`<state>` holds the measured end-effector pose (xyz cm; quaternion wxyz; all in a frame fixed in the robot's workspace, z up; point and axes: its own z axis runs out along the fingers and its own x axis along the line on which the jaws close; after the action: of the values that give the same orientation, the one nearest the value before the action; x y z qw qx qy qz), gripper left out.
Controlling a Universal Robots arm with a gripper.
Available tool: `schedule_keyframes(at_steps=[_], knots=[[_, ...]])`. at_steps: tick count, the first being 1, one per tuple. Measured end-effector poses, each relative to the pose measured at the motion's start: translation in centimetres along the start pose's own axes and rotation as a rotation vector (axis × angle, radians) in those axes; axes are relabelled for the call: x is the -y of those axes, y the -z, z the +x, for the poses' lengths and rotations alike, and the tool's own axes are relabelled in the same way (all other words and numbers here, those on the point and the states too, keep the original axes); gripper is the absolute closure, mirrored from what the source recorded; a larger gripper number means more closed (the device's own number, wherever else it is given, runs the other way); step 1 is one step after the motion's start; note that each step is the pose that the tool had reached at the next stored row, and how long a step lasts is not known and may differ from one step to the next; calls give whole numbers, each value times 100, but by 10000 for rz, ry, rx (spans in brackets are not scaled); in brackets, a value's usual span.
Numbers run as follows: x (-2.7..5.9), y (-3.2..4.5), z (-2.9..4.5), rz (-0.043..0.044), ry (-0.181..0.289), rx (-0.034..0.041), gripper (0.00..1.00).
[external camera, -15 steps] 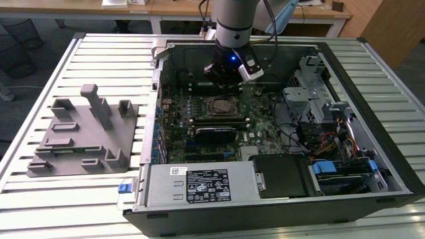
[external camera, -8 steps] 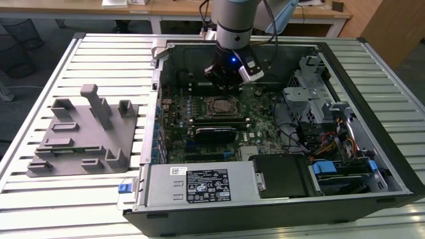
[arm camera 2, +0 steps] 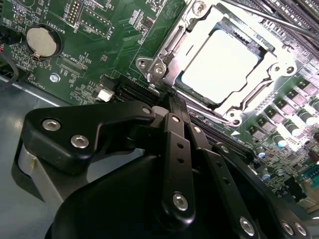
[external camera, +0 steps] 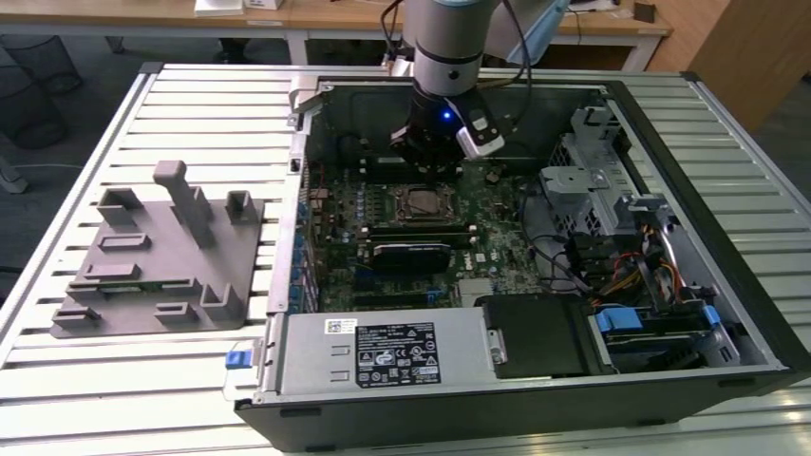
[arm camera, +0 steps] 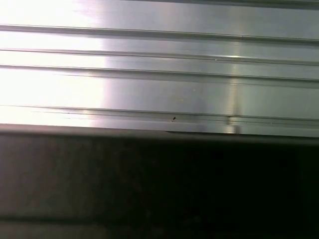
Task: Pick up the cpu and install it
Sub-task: 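Install the first cpu locking lever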
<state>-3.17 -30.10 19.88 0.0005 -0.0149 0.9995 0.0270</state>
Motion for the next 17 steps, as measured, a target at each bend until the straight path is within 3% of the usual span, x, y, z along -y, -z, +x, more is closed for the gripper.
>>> schedule_keyframes(at_steps=[8, 10, 16, 17], knots=[[-2, 13, -1, 5, 3, 2, 89], [-1, 12, -2, 102, 2, -2, 89], [-3, -33, -12, 550, 1, -19, 89], [-5, -36, -13, 590, 1, -21, 89]])
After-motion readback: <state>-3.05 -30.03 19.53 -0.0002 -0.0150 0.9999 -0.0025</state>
